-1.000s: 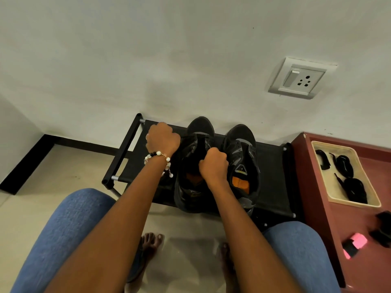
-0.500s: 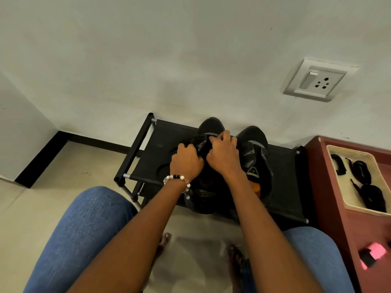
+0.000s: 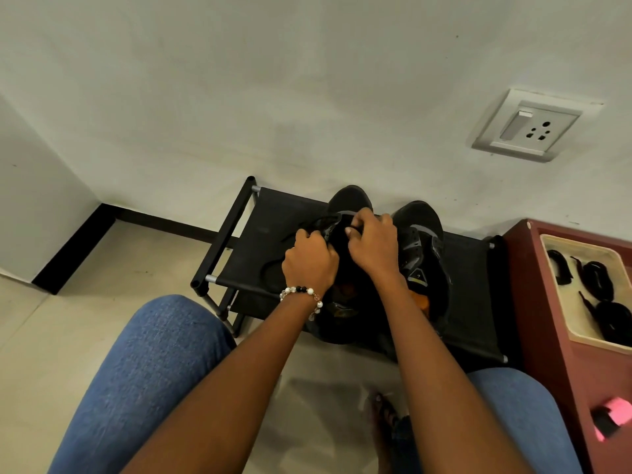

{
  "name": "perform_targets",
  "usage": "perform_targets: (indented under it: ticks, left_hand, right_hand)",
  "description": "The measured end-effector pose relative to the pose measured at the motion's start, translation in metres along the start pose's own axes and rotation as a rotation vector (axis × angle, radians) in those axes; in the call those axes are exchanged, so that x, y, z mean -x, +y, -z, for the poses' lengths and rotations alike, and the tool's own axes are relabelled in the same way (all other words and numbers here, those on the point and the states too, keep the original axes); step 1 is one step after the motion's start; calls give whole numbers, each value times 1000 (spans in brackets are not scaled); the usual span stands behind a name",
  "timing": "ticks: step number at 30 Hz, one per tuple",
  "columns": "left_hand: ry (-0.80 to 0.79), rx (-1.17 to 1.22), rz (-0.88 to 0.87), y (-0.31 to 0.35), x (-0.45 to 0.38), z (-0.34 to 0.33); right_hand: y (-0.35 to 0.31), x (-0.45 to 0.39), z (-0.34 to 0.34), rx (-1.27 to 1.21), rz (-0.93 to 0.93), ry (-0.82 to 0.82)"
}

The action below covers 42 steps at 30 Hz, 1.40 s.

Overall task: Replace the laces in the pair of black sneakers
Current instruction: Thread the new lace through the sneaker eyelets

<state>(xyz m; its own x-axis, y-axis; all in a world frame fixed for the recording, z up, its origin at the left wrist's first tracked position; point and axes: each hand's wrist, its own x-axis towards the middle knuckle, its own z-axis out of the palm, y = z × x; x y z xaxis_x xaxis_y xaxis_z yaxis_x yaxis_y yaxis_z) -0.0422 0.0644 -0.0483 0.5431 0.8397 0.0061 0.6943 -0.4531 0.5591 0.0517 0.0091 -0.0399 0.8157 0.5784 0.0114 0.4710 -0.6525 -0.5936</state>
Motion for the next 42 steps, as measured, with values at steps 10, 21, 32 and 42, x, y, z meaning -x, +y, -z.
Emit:
perform_targets:
  ticks: [10, 21, 32, 42]
  left_hand:
    - [21, -3, -10, 0, 1, -2]
    - [3, -30, -2, -1, 1, -4]
    - [37, -28, 9, 2, 1, -6]
    - [35, -31, -2, 0, 0, -7]
  right_hand:
    - [-7, -2, 14, -569, -397, 214]
    - [-12, 9, -4, 295, 175, 76]
    - [-16, 5, 29, -1184, -373, 201]
    - [-13, 6, 23, -233, -121, 142]
